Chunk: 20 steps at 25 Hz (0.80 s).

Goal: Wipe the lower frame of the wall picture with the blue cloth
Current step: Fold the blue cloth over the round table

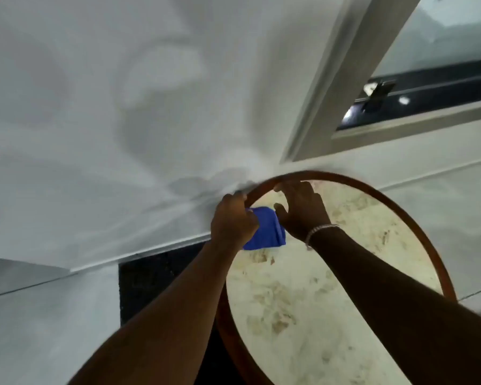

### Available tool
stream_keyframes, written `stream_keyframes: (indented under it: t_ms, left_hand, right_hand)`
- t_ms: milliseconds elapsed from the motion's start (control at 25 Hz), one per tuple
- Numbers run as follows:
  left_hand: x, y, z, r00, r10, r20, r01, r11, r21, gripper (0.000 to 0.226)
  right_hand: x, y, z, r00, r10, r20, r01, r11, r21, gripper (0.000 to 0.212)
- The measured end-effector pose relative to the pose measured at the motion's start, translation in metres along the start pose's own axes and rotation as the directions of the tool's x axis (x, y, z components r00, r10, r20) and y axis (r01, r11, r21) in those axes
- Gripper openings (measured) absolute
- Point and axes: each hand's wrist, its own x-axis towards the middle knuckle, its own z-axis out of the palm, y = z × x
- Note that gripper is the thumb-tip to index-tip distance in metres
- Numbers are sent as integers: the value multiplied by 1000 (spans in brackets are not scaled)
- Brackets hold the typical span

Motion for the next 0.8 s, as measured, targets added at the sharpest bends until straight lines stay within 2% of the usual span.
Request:
stream_keyframes:
  t_ms: [80, 160, 240, 400, 520, 640, 720, 800]
  left_hand:
    - [7, -21, 36, 987, -158, 7, 158, 986, -59, 46]
    - [5, -39, 68, 973, -231, 2, 229, 965, -128, 51]
    - [5, -47, 87, 972, -234, -27, 221, 944, -244, 47]
    - [6, -43, 83, 956, -284, -70, 231, 878, -419, 45]
    - [-6, -25, 44, 961, -216, -176, 102, 859, -501, 50]
    - [-16, 7, -20, 947, -89, -308, -89, 850, -518, 49]
    - [-21, 37, -76, 917, 22, -399, -227, 850, -475, 49]
    - [-30, 74, -139, 846, 153, -512, -390, 831, -397, 50]
  right_hand:
    - [-1, 19, 39, 983, 143, 114, -144, 990, -2, 51]
    - [-10, 33, 76, 948, 203, 245, -223, 973, 55, 57]
    - [-13, 40, 99, 944, 204, 259, -256, 948, 188, 58]
    - [-9, 32, 107, 962, 214, 171, -260, 908, 328, 55]
    - [-11, 4, 73, 986, 165, 0, -147, 878, 456, 51]
    - [-6, -40, 16, 968, 80, -238, 56, 856, 514, 49]
    - [2, -79, -35, 916, 16, -401, 201, 846, 494, 47]
    - [10, -122, -91, 829, -44, -558, 334, 838, 431, 43]
